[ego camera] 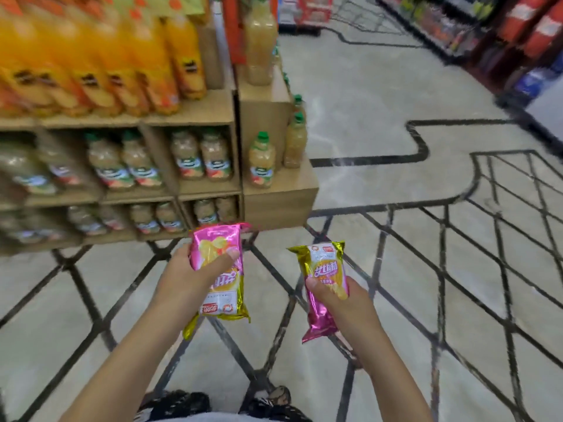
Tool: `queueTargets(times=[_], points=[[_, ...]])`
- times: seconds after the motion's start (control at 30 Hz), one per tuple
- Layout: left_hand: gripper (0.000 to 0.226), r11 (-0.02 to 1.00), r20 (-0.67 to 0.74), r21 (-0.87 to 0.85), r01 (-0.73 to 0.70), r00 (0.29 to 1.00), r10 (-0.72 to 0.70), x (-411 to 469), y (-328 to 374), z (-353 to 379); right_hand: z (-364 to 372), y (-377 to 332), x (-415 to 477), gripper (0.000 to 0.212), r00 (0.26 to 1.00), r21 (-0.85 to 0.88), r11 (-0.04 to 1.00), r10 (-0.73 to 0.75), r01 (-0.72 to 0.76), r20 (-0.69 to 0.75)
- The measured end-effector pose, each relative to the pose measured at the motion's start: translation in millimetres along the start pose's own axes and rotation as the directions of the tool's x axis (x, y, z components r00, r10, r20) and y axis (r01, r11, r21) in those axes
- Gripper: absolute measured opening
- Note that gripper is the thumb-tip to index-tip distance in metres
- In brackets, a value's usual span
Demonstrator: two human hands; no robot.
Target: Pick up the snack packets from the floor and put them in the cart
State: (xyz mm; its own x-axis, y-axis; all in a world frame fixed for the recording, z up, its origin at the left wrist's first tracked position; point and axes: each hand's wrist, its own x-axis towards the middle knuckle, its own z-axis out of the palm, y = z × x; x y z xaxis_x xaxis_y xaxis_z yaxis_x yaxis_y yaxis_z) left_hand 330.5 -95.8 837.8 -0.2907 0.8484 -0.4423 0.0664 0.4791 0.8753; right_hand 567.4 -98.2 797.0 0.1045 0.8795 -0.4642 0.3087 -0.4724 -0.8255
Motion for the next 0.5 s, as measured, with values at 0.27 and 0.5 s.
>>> queueTargets(times=[0.27, 0.5], points=[[0.036, 0.989, -0.266, -0.136, 0.056, 0.96, -0.091, 0, -37, -166, 162, -66, -6, 0.032, 0.96, -0.127, 0.985, -0.075, 0.113, 0.271], [0.028, 0.967, -0.429, -0.225, 0.118, 0.879, -0.207, -9, -90, -318, 328, -102, -30, 0.048, 0.865, -0.22, 0.953, -0.075, 0.209, 0.497]])
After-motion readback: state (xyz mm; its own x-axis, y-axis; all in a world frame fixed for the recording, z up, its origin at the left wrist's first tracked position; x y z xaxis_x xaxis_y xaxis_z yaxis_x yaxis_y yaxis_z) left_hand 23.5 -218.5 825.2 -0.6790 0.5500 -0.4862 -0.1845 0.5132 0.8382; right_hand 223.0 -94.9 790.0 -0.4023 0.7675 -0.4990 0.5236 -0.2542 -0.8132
